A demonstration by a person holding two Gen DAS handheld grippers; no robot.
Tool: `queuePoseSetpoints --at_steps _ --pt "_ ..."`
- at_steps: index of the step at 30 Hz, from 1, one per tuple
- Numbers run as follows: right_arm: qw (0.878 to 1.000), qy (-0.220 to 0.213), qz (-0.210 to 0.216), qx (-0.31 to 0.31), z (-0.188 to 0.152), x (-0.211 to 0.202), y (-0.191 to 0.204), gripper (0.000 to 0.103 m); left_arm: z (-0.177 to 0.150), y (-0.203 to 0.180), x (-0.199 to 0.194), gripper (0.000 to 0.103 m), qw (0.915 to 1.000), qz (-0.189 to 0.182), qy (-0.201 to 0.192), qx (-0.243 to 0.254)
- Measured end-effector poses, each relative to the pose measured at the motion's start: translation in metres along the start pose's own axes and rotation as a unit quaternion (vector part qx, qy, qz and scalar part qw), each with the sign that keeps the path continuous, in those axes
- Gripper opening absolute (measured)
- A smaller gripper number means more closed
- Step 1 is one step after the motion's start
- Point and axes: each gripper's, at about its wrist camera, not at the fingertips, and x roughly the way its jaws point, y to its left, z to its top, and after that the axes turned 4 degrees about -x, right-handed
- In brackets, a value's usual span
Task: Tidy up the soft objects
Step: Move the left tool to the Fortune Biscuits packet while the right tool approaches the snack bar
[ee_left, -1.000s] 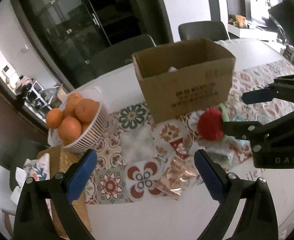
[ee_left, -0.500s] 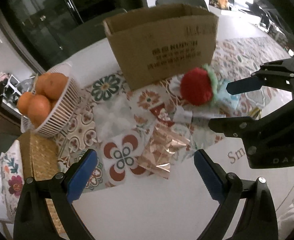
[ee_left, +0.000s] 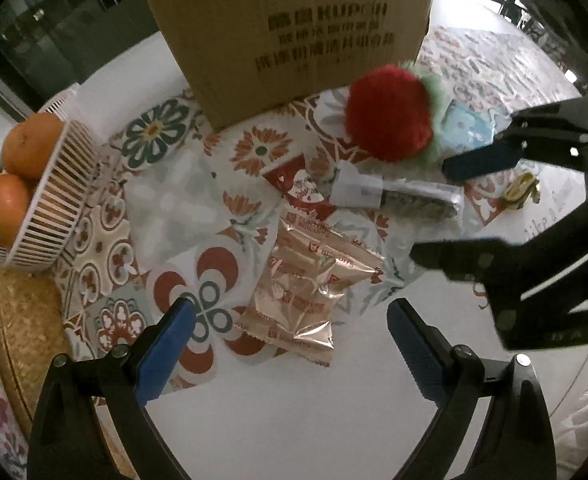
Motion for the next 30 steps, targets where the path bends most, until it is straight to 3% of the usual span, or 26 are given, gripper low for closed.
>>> queuePoseSetpoints --at_steps 7,21,23,26,30 --pt "1.000 0.008 -0.015 -0.009 0.002 0.011 -0.010 0.065 0.006 -0.005 0.018 0.098 0.9996 -0.007 0.023 0.014" --pt "0.999 0.038 -0.022 0.004 0.013 0.039 -0.024 0.062 0.015 0.016 0.046 0.091 0.9979 -0.021 0.041 -0.044" --pt "0.999 0.038 -0.023 0.002 0.013 0.039 -0.025 0.060 0.015 0.018 0.048 0.088 0.9975 -0.022 0.038 -0.054" --pt "0.999 0.029 -0.028 0.001 0.013 0.039 -0.025 0.053 0.013 0.015 0.051 0.075 0.9965 -0.025 0.040 -0.069" --pt "0.999 0.019 -0.042 -0.006 0.011 0.038 -0.024 0.035 0.006 0.016 0.046 0.058 0.9952 -0.024 0.022 -0.093"
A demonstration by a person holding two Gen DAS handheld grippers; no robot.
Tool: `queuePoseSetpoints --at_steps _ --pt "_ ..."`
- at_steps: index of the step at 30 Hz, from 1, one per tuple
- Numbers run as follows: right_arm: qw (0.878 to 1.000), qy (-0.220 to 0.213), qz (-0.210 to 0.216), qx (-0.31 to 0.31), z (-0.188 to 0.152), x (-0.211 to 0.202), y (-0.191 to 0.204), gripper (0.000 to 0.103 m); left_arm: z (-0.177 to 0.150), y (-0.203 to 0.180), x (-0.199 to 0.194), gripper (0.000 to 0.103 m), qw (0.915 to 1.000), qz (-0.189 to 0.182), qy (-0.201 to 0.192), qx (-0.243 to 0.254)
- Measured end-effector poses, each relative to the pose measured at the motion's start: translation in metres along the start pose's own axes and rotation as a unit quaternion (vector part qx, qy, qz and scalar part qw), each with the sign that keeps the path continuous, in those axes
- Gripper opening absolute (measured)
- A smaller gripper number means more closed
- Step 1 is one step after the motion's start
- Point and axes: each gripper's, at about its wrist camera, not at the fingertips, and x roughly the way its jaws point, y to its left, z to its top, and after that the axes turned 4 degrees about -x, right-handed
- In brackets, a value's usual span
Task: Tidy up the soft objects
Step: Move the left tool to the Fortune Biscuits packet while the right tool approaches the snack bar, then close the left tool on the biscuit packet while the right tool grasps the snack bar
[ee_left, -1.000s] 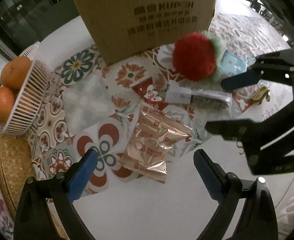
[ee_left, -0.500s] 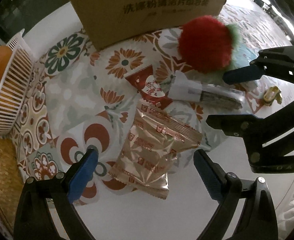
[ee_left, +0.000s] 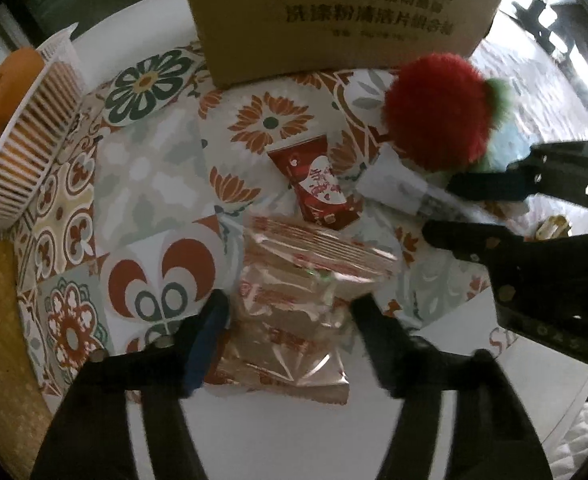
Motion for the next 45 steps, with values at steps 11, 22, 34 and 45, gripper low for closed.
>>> queuePoseSetpoints --at_steps 11,22,34,45 --pt "0.999 -0.016 0.039 0.022 -0.013 -0.005 -0.005 0.027 -0.023 0.005 -0.018 0.050 0.9964 -0.023 -0.032 -0.075" --pt "0.996 -0.045 0.052 0.058 -0.029 -0.026 -0.010 0.027 -0.046 0.001 -0.052 0.049 0.9848 -0.008 -0.070 -0.158" --pt "0.991 -0.089 0.049 0.088 -0.045 -0.063 -0.018 0.027 -0.039 -0.021 -0.087 0.049 0.9812 -0.004 -0.109 -0.159" --pt "0.983 -0.143 0.046 0.104 -0.047 -0.112 -0.023 0.027 -0.026 -0.033 -0.127 0.049 0.9766 -0.014 -0.156 -0.148"
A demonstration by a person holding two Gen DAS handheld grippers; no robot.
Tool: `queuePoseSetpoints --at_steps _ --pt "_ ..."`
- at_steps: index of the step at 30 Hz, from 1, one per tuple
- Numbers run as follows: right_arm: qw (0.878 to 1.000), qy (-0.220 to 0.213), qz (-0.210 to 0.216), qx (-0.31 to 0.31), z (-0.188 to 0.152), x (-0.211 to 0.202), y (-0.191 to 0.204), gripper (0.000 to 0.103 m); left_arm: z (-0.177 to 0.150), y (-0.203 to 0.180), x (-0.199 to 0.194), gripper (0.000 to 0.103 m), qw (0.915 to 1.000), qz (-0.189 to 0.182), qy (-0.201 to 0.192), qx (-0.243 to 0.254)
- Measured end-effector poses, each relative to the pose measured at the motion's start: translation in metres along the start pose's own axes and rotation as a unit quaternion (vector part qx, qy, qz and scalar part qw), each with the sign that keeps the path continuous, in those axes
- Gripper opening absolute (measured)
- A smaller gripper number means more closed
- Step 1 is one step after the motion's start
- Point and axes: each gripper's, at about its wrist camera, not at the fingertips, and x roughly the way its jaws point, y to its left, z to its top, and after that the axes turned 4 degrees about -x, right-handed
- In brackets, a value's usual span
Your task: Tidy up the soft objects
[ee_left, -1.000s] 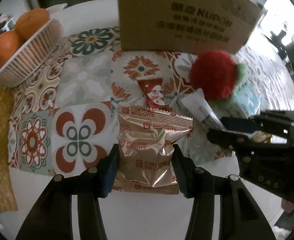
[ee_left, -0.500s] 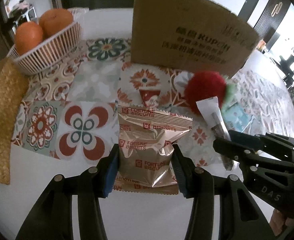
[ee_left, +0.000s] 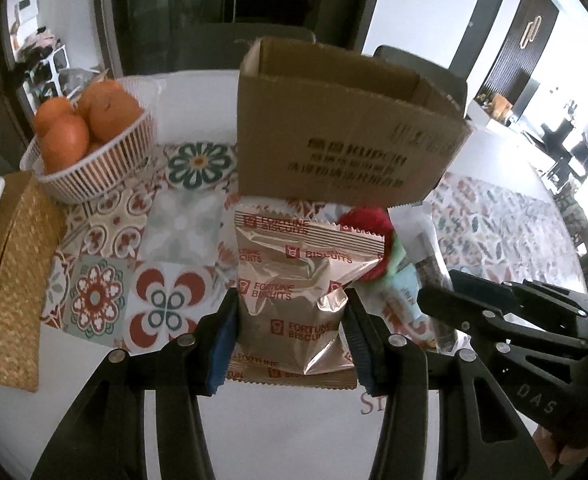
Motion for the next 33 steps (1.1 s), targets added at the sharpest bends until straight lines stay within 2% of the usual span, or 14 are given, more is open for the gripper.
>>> queuePoseSetpoints --at_steps 9,23,33 --pt "0.999 -0.044 -0.005 0.001 0.015 -0.034 0.002 0.027 0.019 -0.011 -0.023 0.049 0.9993 -0.012 -0.034 0.005" --pt "0.994 -0.111 -0.020 0.001 0.043 -0.073 -0.001 0.027 0.057 -0.028 -0.050 0.049 0.9953 -0.012 -0.092 0.028" --pt "0.989 -0.146 -0.026 0.001 0.066 -0.089 -0.004 0.027 0.087 -0.031 -0.054 0.049 0.9933 -0.017 -0.110 0.033"
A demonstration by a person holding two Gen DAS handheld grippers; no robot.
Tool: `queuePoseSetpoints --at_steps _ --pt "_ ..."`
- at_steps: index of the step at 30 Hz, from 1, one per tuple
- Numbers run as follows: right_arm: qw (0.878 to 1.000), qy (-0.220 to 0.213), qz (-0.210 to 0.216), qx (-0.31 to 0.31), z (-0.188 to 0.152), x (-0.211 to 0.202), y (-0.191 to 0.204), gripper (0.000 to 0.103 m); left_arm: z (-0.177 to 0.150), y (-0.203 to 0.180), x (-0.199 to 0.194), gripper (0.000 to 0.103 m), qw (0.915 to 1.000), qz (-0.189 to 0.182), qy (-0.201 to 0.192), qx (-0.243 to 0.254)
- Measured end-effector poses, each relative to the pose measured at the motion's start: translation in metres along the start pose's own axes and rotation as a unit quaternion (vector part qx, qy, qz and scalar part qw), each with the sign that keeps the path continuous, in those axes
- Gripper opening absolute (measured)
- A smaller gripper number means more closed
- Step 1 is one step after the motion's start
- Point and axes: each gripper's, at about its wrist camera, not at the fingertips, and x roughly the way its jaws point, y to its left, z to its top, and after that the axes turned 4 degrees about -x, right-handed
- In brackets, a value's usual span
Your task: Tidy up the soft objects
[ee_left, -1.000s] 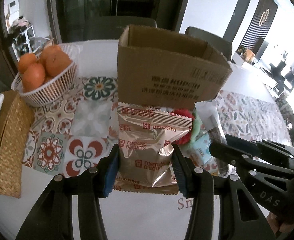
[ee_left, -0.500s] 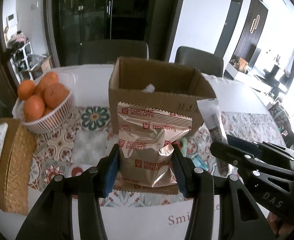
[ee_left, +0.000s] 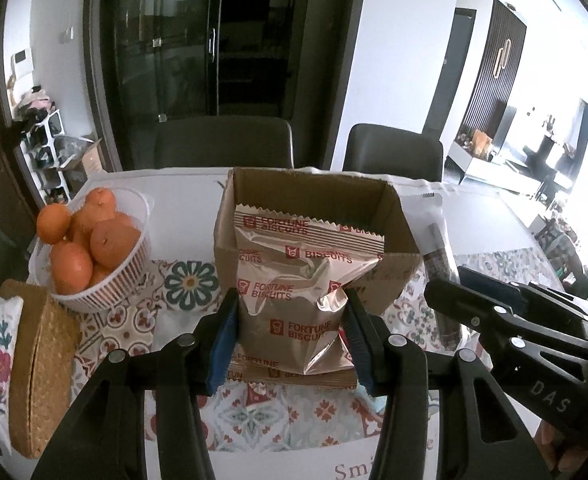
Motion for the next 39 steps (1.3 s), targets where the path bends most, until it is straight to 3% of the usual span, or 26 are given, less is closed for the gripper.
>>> queuePoseSetpoints --at_steps 17,30,39 --pt "1.000 -0.026 -0.001 0.011 0.045 0.009 -0.017 0.027 0.056 -0.008 0.019 0.049 0.9992 0.005 -0.025 0.029" --pt "1.000 -0.004 -0.017 0.008 0.074 0.043 -0.033 0.027 0.085 -0.008 0.065 0.049 0.9994 0.008 0.015 0.031" --pt "0.999 0.033 -0.020 0.012 0.088 0.078 -0.048 0.027 0.097 -0.014 0.100 0.049 0.9980 0.024 0.043 0.039"
